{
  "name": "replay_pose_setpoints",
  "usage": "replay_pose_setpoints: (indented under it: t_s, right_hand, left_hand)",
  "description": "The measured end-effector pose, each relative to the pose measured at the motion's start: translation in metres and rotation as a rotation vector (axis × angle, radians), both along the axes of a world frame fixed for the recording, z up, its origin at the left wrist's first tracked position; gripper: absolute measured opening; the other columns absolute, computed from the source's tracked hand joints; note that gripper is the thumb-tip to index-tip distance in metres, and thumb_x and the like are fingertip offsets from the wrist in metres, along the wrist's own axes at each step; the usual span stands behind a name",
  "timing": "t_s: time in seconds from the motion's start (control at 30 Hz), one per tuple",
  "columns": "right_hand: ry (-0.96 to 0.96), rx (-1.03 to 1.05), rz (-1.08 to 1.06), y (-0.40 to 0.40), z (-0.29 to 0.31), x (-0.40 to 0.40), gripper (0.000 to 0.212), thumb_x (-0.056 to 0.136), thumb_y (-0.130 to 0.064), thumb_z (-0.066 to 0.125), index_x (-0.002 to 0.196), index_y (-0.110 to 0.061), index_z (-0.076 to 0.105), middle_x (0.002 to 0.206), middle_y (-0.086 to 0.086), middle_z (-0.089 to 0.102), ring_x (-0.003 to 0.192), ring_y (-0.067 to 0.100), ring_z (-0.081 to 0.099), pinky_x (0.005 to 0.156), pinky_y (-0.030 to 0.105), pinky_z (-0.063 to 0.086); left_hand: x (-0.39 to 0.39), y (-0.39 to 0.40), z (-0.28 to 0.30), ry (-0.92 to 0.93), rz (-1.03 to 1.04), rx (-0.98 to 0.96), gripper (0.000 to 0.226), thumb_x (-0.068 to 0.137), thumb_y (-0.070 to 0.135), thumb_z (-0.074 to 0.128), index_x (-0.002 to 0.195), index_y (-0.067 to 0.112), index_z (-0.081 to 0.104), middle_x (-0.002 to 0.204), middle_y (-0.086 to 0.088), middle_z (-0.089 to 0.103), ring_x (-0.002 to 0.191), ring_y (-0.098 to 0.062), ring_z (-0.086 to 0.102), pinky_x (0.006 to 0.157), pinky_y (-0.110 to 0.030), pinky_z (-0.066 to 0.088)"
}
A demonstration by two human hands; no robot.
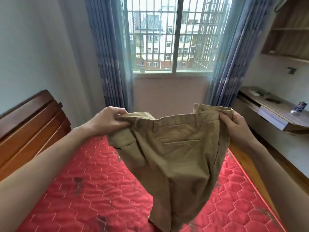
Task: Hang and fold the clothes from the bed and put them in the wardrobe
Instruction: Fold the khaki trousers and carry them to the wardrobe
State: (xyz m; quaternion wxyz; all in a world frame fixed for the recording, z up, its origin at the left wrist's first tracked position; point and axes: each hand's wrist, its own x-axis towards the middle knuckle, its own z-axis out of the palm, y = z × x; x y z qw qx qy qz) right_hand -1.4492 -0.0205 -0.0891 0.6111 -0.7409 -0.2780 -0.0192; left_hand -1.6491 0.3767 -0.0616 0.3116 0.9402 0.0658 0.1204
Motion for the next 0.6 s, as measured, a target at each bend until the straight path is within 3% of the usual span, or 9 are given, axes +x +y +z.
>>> replay_pose_setpoints:
  t_s: [0.03,0.1,0.17,0.27,0.33,0.43,0.53,0.6]
  right_hand:
    - [0.027,-0.024,0.012,0.000,-0.003,-0.002,0.013,0.102,-0.020,0.066,0.112,-0.012,0.066,0.097,-0.006,0.074,0.090,0.003,0.068,0.084,0.029,0.053]
    - [0.006,-0.114,0.006,-0.001,-0.010,-0.005,0.037,0.087,-0.025,0.084,0.112,-0.013,0.059,0.096,-0.003,0.072,0.086,0.003,0.069,0.077,0.022,0.055]
    - [-0.171,-0.252,-0.110,0.001,-0.017,-0.006,0.037,0.080,-0.032,0.090,0.095,-0.018,0.060,0.083,-0.008,0.069,0.074,0.000,0.065,0.067,0.014,0.050]
    - [-0.310,-0.321,-0.179,0.001,-0.026,-0.003,0.034,0.085,-0.047,0.082,0.069,-0.028,0.060,0.063,-0.011,0.063,0.058,0.003,0.056,0.059,0.025,0.044]
    - [-0.354,-0.352,-0.191,-0.001,-0.029,0.000,0.027,0.087,-0.051,0.079,0.076,-0.029,0.067,0.066,-0.013,0.067,0.063,0.004,0.061,0.063,0.036,0.051]
    - [-0.418,-0.492,-0.222,-0.003,-0.029,-0.001,0.027,0.087,-0.051,0.079,0.103,-0.031,0.070,0.085,-0.014,0.071,0.078,0.013,0.067,0.073,0.037,0.053]
    - [-0.466,-0.659,-0.264,0.001,-0.029,-0.003,0.026,0.089,-0.056,0.073,0.096,-0.032,0.072,0.082,-0.009,0.063,0.076,0.017,0.061,0.070,0.036,0.046]
    - [-0.443,-0.610,-0.145,0.003,-0.032,-0.003,0.024,0.090,-0.053,0.073,0.084,-0.030,0.071,0.072,-0.011,0.063,0.069,0.013,0.061,0.065,0.037,0.049]
  left_hand:
    - [0.002,-0.004,-0.002,0.011,-0.039,-0.058,0.010,0.090,0.035,0.078,0.094,0.025,0.077,0.084,0.002,0.076,0.080,-0.011,0.070,0.078,-0.038,0.057]
    - [0.003,-0.011,-0.003,0.039,-0.093,-0.125,0.005,0.093,0.022,0.076,0.089,0.019,0.078,0.082,-0.001,0.075,0.077,-0.007,0.065,0.075,-0.035,0.054]
    - [0.004,-0.018,-0.001,0.069,-0.107,-0.146,0.010,0.090,0.027,0.075,0.088,0.017,0.076,0.079,0.001,0.069,0.075,-0.006,0.061,0.073,-0.034,0.050]
    - [0.003,-0.024,0.008,0.154,-0.120,-0.137,0.034,0.076,0.041,0.069,0.091,0.011,0.073,0.078,-0.001,0.061,0.075,-0.009,0.056,0.071,-0.036,0.046]
    - [0.002,-0.025,0.013,0.241,-0.164,-0.171,0.032,0.079,0.031,0.069,0.093,0.003,0.069,0.078,-0.004,0.055,0.074,-0.014,0.053,0.070,-0.037,0.043]
    - [0.001,-0.022,0.010,0.252,-0.178,-0.161,0.016,0.092,0.019,0.074,0.086,0.005,0.073,0.074,-0.001,0.057,0.071,-0.012,0.052,0.068,-0.035,0.044]
    - [0.004,-0.020,0.003,0.153,-0.160,-0.112,0.010,0.089,0.027,0.083,0.086,0.017,0.081,0.085,0.005,0.072,0.079,-0.009,0.068,0.075,-0.032,0.055]
    - [0.008,-0.021,-0.004,0.142,-0.159,0.000,0.017,0.086,0.034,0.085,0.080,0.019,0.081,0.084,0.002,0.072,0.079,-0.011,0.069,0.075,-0.037,0.058]
